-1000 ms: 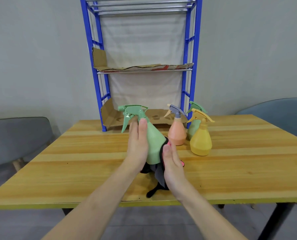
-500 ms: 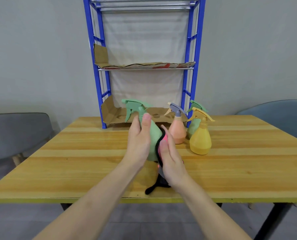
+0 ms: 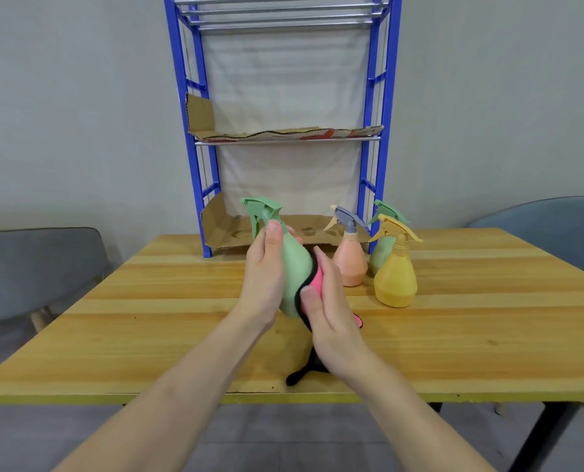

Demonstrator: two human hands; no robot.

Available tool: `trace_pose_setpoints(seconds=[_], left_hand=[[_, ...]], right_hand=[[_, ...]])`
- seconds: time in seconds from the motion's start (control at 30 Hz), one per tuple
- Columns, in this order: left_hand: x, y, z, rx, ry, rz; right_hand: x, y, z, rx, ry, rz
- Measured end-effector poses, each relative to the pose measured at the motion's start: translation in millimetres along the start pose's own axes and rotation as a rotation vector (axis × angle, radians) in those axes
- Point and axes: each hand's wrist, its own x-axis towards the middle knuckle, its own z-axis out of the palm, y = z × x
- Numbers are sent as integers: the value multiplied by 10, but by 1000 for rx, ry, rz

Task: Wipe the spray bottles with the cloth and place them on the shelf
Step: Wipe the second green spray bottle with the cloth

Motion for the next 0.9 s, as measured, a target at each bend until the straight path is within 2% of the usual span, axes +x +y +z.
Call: trace_pose_setpoints(seconds=[0.07, 0.13, 0.2, 0.3, 0.4, 0.53, 0.63, 0.7, 0.8, 0.9], left_hand=[[10, 41, -9, -8, -39, 26], [19, 82, -3, -28, -58, 39], [44, 81, 5, -40, -55, 47], [40, 34, 54, -53, -16, 44], [8, -85, 104, 35, 67, 26], [-32, -163, 121, 20, 185, -46], [-61, -115, 178, -75, 174, -101], [-93, -79, 207, -78, 161, -76], [-119, -46, 178, -87, 194, 19], [-87, 12, 140, -121, 215, 70]], right_hand=[[26, -38, -22, 238, -19, 152], [37, -75, -29, 439, 42, 259], [19, -143, -29, 533, 97, 313], [-10, -100, 41, 402, 109, 253], [-28, -47, 107, 269, 188, 206], [-9, 2, 68, -5, 235, 6], [-1, 34, 32, -195, 220, -113], [20, 82, -3, -249, 199, -194], [60, 38, -39, -137, 146, -170], [72, -77, 18, 252, 118, 119]])
